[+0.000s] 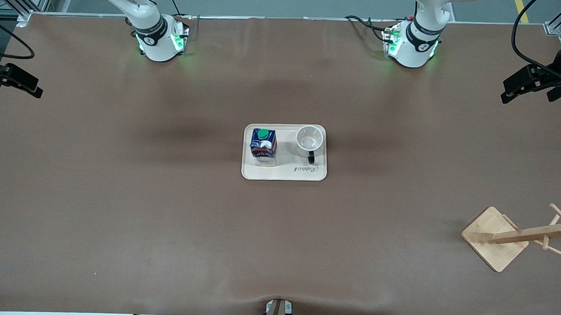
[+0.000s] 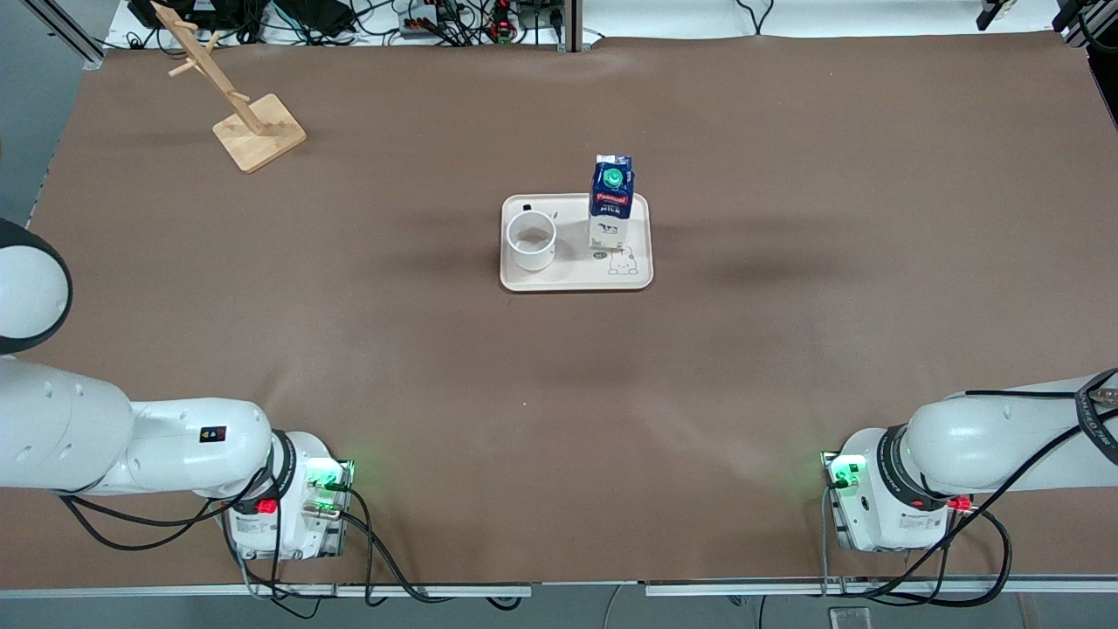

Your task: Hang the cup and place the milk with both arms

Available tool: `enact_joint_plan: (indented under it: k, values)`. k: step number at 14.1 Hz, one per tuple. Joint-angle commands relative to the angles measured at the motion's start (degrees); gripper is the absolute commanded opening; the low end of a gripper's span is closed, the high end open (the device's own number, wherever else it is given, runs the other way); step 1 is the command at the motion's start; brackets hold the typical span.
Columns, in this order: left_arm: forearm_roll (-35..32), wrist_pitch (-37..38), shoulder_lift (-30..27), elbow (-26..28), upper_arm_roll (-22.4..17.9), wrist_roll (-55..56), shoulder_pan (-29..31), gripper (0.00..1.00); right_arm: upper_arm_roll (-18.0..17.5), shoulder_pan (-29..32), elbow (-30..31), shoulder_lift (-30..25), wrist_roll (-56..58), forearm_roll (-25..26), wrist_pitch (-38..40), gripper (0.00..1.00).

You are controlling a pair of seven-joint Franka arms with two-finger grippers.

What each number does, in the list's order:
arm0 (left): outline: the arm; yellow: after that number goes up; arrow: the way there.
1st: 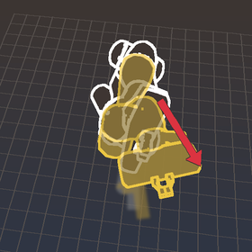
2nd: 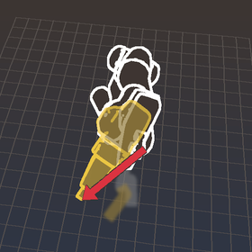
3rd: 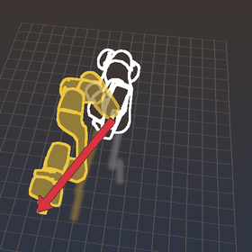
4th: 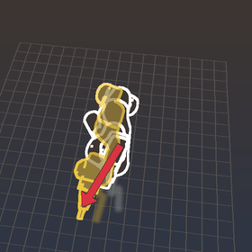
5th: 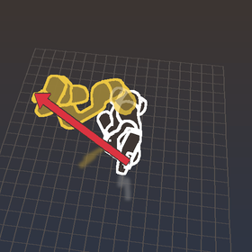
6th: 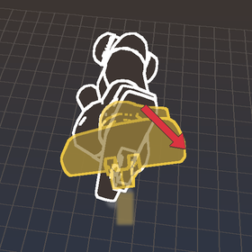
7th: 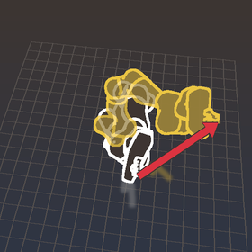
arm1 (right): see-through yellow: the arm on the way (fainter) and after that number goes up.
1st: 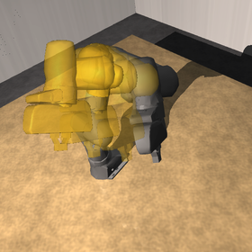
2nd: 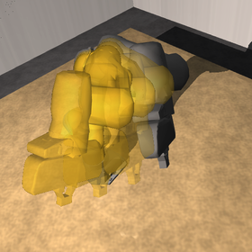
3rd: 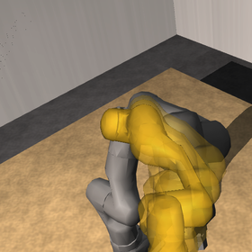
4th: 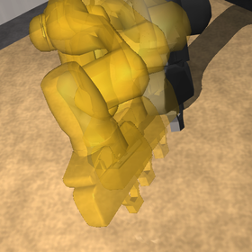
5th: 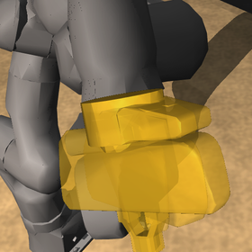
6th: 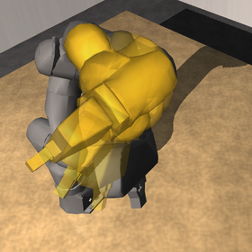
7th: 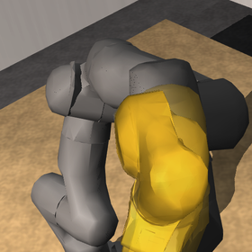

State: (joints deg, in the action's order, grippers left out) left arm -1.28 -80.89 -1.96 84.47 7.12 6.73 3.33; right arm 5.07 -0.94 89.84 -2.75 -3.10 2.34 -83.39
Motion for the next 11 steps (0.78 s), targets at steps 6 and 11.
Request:
enact_joint_plan:
  k: [6,11]
  values:
    - [-0.30,0.99,-0.06,-0.98,0.00,-0.22,0.10,1.00,-0.59,0.85,0.69,-0.50,0.47,-0.59,-0.37,1.00]
    - [0.23,2.04,-0.24,-0.36,0.61,0.39,-0.34,1.00,-0.59,0.68,0.69,-0.15,0.47,-0.59,-0.46,1.00]
